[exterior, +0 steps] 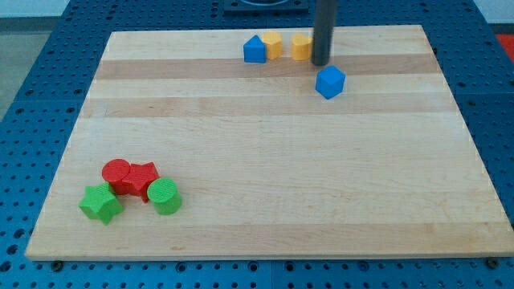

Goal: Move the blue cube below the yellow heart

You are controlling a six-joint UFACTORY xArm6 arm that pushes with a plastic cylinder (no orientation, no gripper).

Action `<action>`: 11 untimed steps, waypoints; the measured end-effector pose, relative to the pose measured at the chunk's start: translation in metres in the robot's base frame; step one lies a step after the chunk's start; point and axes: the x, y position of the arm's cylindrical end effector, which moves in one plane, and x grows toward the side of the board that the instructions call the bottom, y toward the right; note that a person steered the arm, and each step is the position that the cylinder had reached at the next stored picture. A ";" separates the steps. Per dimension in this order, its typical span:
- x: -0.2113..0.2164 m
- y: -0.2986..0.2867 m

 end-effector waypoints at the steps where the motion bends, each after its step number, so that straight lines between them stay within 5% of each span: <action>1: 0.014 0.049; 4: 0.080 0.037; 7: 0.076 -0.021; 11: 0.042 -0.005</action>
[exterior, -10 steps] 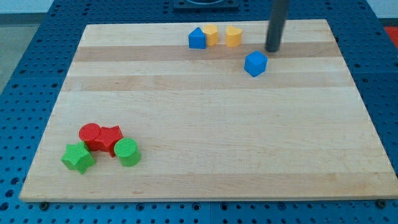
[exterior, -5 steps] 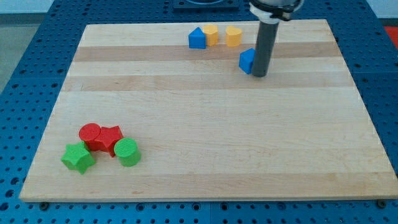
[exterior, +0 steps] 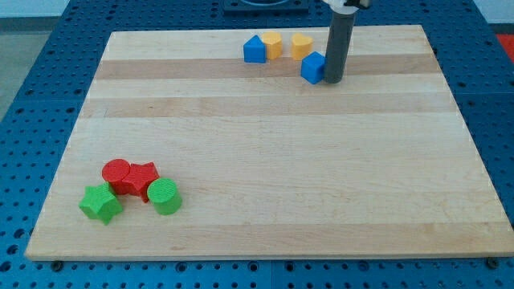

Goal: Move the blue cube below the yellow heart

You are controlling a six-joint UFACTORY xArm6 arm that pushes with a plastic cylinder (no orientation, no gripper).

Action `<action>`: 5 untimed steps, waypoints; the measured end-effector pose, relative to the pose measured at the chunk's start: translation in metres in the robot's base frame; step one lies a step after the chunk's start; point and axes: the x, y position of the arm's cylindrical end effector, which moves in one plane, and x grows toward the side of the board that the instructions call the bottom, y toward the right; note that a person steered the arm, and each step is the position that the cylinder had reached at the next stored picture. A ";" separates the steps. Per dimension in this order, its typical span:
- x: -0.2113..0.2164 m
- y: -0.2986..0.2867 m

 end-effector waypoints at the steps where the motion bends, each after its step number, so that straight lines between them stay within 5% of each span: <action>1: -0.002 -0.002; 5: -0.007 -0.039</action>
